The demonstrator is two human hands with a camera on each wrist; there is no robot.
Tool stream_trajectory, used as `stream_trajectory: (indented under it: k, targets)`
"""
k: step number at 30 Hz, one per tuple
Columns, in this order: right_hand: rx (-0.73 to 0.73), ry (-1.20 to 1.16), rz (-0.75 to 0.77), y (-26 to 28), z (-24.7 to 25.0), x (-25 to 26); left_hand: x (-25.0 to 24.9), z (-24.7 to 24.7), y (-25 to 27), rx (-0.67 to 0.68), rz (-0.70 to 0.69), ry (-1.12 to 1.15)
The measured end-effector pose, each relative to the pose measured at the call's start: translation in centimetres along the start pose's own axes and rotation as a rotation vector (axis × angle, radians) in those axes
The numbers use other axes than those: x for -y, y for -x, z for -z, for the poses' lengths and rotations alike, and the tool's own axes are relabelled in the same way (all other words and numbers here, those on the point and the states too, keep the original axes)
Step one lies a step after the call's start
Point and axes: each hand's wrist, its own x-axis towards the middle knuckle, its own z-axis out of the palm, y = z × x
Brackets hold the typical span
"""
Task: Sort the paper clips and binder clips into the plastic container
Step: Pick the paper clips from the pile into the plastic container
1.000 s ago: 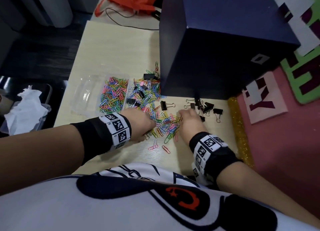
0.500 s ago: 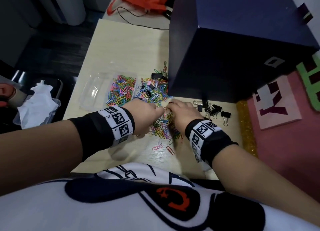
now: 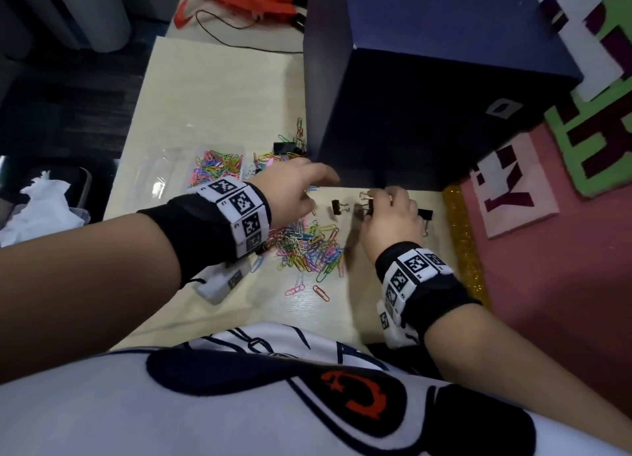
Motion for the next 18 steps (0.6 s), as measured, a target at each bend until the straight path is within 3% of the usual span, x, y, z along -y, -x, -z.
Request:
stream_trajectory:
  k: [2,6,8,12,18]
  targets:
    - [-0.001,-0.008,0.014,0.3,0.1,-0.1,0.3,0.2,-0.2,0.072,0.051,-0.131]
    - [0.092,-0.068,0.123,1.3,0.3,0.7,0.3,0.4,0.6,0.503,0.138,-0.595]
    - [0.194,-0.084,0.217,1.6,-0.1,1.6,0.4,0.0,1.5,0.619,0.124,-0.725]
    - [0.371,-0.111,0.254,2.1,-1.2,3.5,1.1,-0.6,3.1,0.531,0.097,-0.717]
    - [0.456,-0.097,0.253,1.7,-1.2,5.4,1.2,-1.5,4.6,0.45,0.087,-0.671]
